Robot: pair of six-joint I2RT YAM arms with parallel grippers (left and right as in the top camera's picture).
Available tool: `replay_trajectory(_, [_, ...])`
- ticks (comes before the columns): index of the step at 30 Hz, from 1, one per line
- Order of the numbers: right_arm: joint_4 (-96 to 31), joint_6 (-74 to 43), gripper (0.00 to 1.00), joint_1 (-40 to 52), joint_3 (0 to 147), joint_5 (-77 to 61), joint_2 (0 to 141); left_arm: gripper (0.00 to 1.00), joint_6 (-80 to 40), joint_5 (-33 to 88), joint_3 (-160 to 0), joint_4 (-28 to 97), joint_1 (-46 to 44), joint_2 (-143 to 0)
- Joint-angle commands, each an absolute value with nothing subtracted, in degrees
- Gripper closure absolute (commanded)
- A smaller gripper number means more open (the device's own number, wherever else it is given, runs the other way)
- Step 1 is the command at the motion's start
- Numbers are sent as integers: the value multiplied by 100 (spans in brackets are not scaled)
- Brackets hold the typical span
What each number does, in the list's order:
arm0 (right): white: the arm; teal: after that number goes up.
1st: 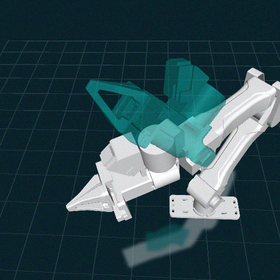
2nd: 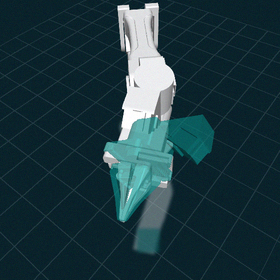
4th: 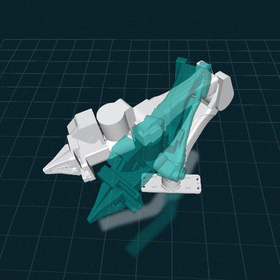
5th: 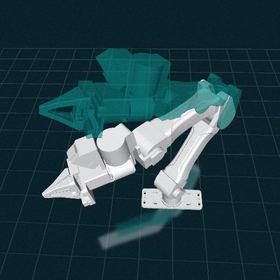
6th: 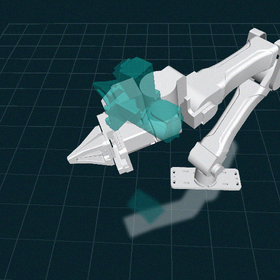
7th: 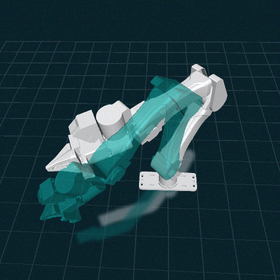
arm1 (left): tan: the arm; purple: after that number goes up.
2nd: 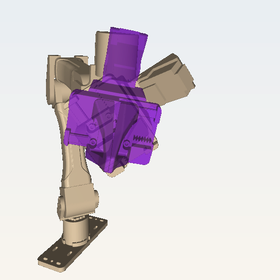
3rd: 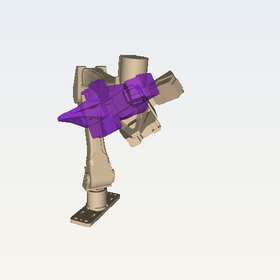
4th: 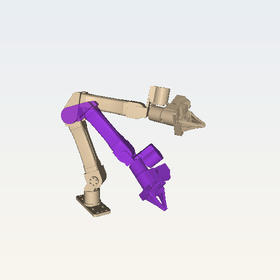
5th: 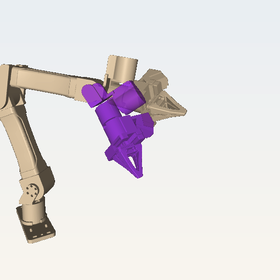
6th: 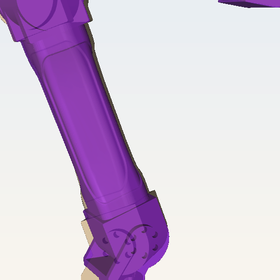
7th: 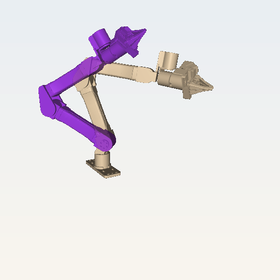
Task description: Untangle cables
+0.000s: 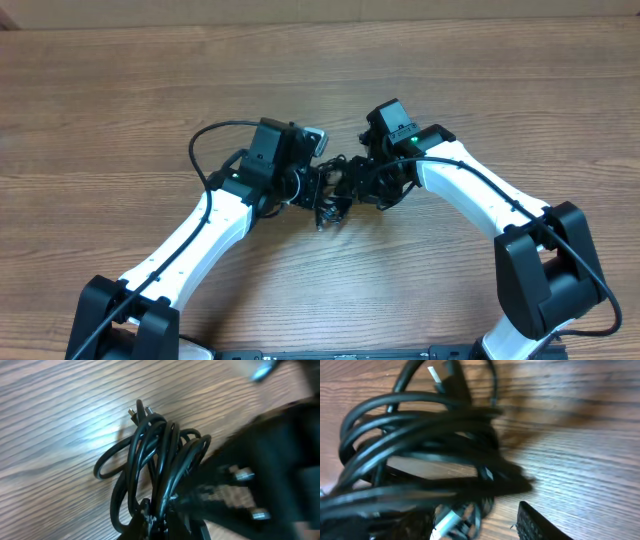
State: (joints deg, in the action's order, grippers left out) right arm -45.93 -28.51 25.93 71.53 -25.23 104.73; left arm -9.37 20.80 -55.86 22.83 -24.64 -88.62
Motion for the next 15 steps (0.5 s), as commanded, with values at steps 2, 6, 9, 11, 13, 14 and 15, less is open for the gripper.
replay_trajectory(2, [-4556,-2805,65,2589,7244,-2375,10320,96,-1299,3590,-5612,1887,-2423,-8676])
replay_trajectory(6, [-4766,-2869,87,2589,7242,-1361,10320,96,-1505,3850,-5612,1824,-2279,-8676])
replay_trajectory(9, [-5087,-3079,84,2574,7242,-322,10320,96,-1503,3844,-5612,1981,-2053,-8676])
replay_trajectory(11, [-5345,-3356,82,2565,7242,438,10320,96,-1503,3857,-5610,2119,-1839,-8676])
replay_trajectory(13, [-5570,-3573,81,2565,7242,1092,10320,96,-1503,3964,-5610,2233,-1599,-8676])
replay_trajectory(14, [-5647,-3647,81,2565,7242,1317,10320,96,-1500,4108,-5612,2259,-1476,-8674])
replay_trajectory(15, [-5719,-3717,81,2565,7242,1511,10320,96,-1498,4294,-5612,2272,-1358,-8674])
